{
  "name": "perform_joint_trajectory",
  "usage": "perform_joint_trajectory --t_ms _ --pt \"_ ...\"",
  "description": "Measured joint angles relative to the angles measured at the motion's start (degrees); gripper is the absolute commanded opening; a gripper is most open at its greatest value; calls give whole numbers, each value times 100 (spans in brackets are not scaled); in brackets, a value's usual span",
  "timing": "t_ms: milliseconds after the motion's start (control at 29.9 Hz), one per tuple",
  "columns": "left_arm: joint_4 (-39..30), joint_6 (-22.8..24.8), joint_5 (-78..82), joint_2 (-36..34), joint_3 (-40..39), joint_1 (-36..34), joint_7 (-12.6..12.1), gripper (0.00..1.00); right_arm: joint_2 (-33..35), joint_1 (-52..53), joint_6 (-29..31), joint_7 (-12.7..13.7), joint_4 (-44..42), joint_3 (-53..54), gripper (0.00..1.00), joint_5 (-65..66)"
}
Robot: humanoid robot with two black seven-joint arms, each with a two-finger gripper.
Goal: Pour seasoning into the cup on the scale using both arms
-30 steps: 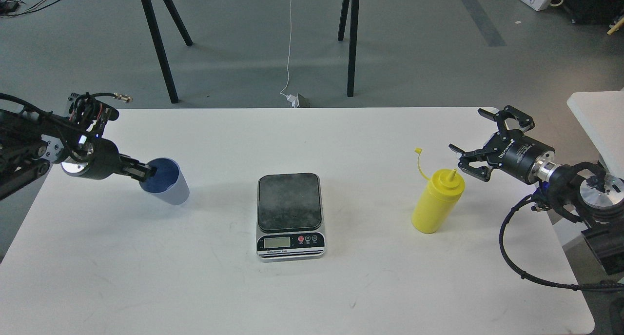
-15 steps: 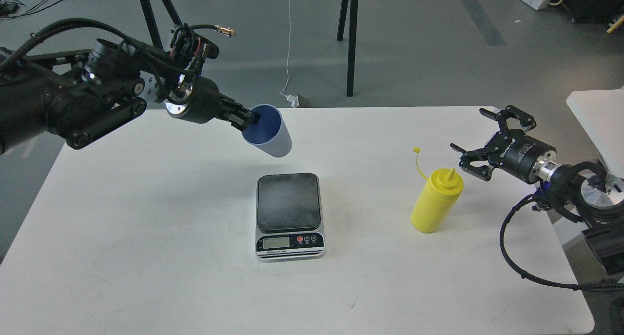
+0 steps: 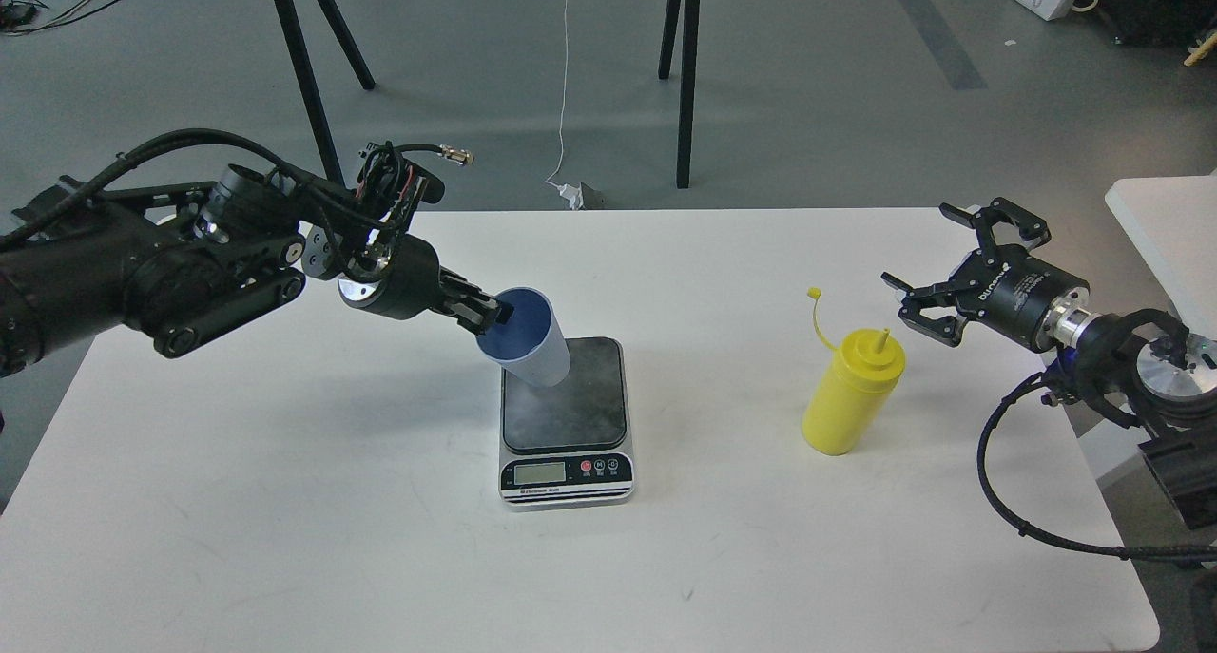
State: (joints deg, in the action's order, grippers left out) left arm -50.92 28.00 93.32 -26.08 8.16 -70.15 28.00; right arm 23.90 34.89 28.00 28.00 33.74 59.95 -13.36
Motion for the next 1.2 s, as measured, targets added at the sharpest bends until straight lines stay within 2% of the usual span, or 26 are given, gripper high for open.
perform_joint_trajectory --t_ms 268,569,703,770,837,870,1004,1205 --pt "-253 0 -75 -3 -52 51 0 8 -3 6 0 0 0 0 99 0" --pt "-260 0 -72 57 -42 143 0 14 -2 2 0 0 0 -7 99 0" --pt "-240 0 -63 59 -36 148 0 20 -2 1 0 0 0 -9 99 0" --pt "-236 0 -69 59 -49 148 0 29 -1 -1 0 0 0 -9 99 0" --pt "-221 0 -87 60 -63 148 0 53 -1 -7 0 0 0 -10 99 0" --pt "-211 0 -96 59 -71 142 0 62 -1 -10 0 0 0 -9 99 0" --pt "-173 0 -204 22 -120 83 0 71 -2 -17 0 0 0 -10 99 0" --pt "-141 0 -890 -31 -184 -230 0 78 -33 14 0 0 23 -66 99 0"
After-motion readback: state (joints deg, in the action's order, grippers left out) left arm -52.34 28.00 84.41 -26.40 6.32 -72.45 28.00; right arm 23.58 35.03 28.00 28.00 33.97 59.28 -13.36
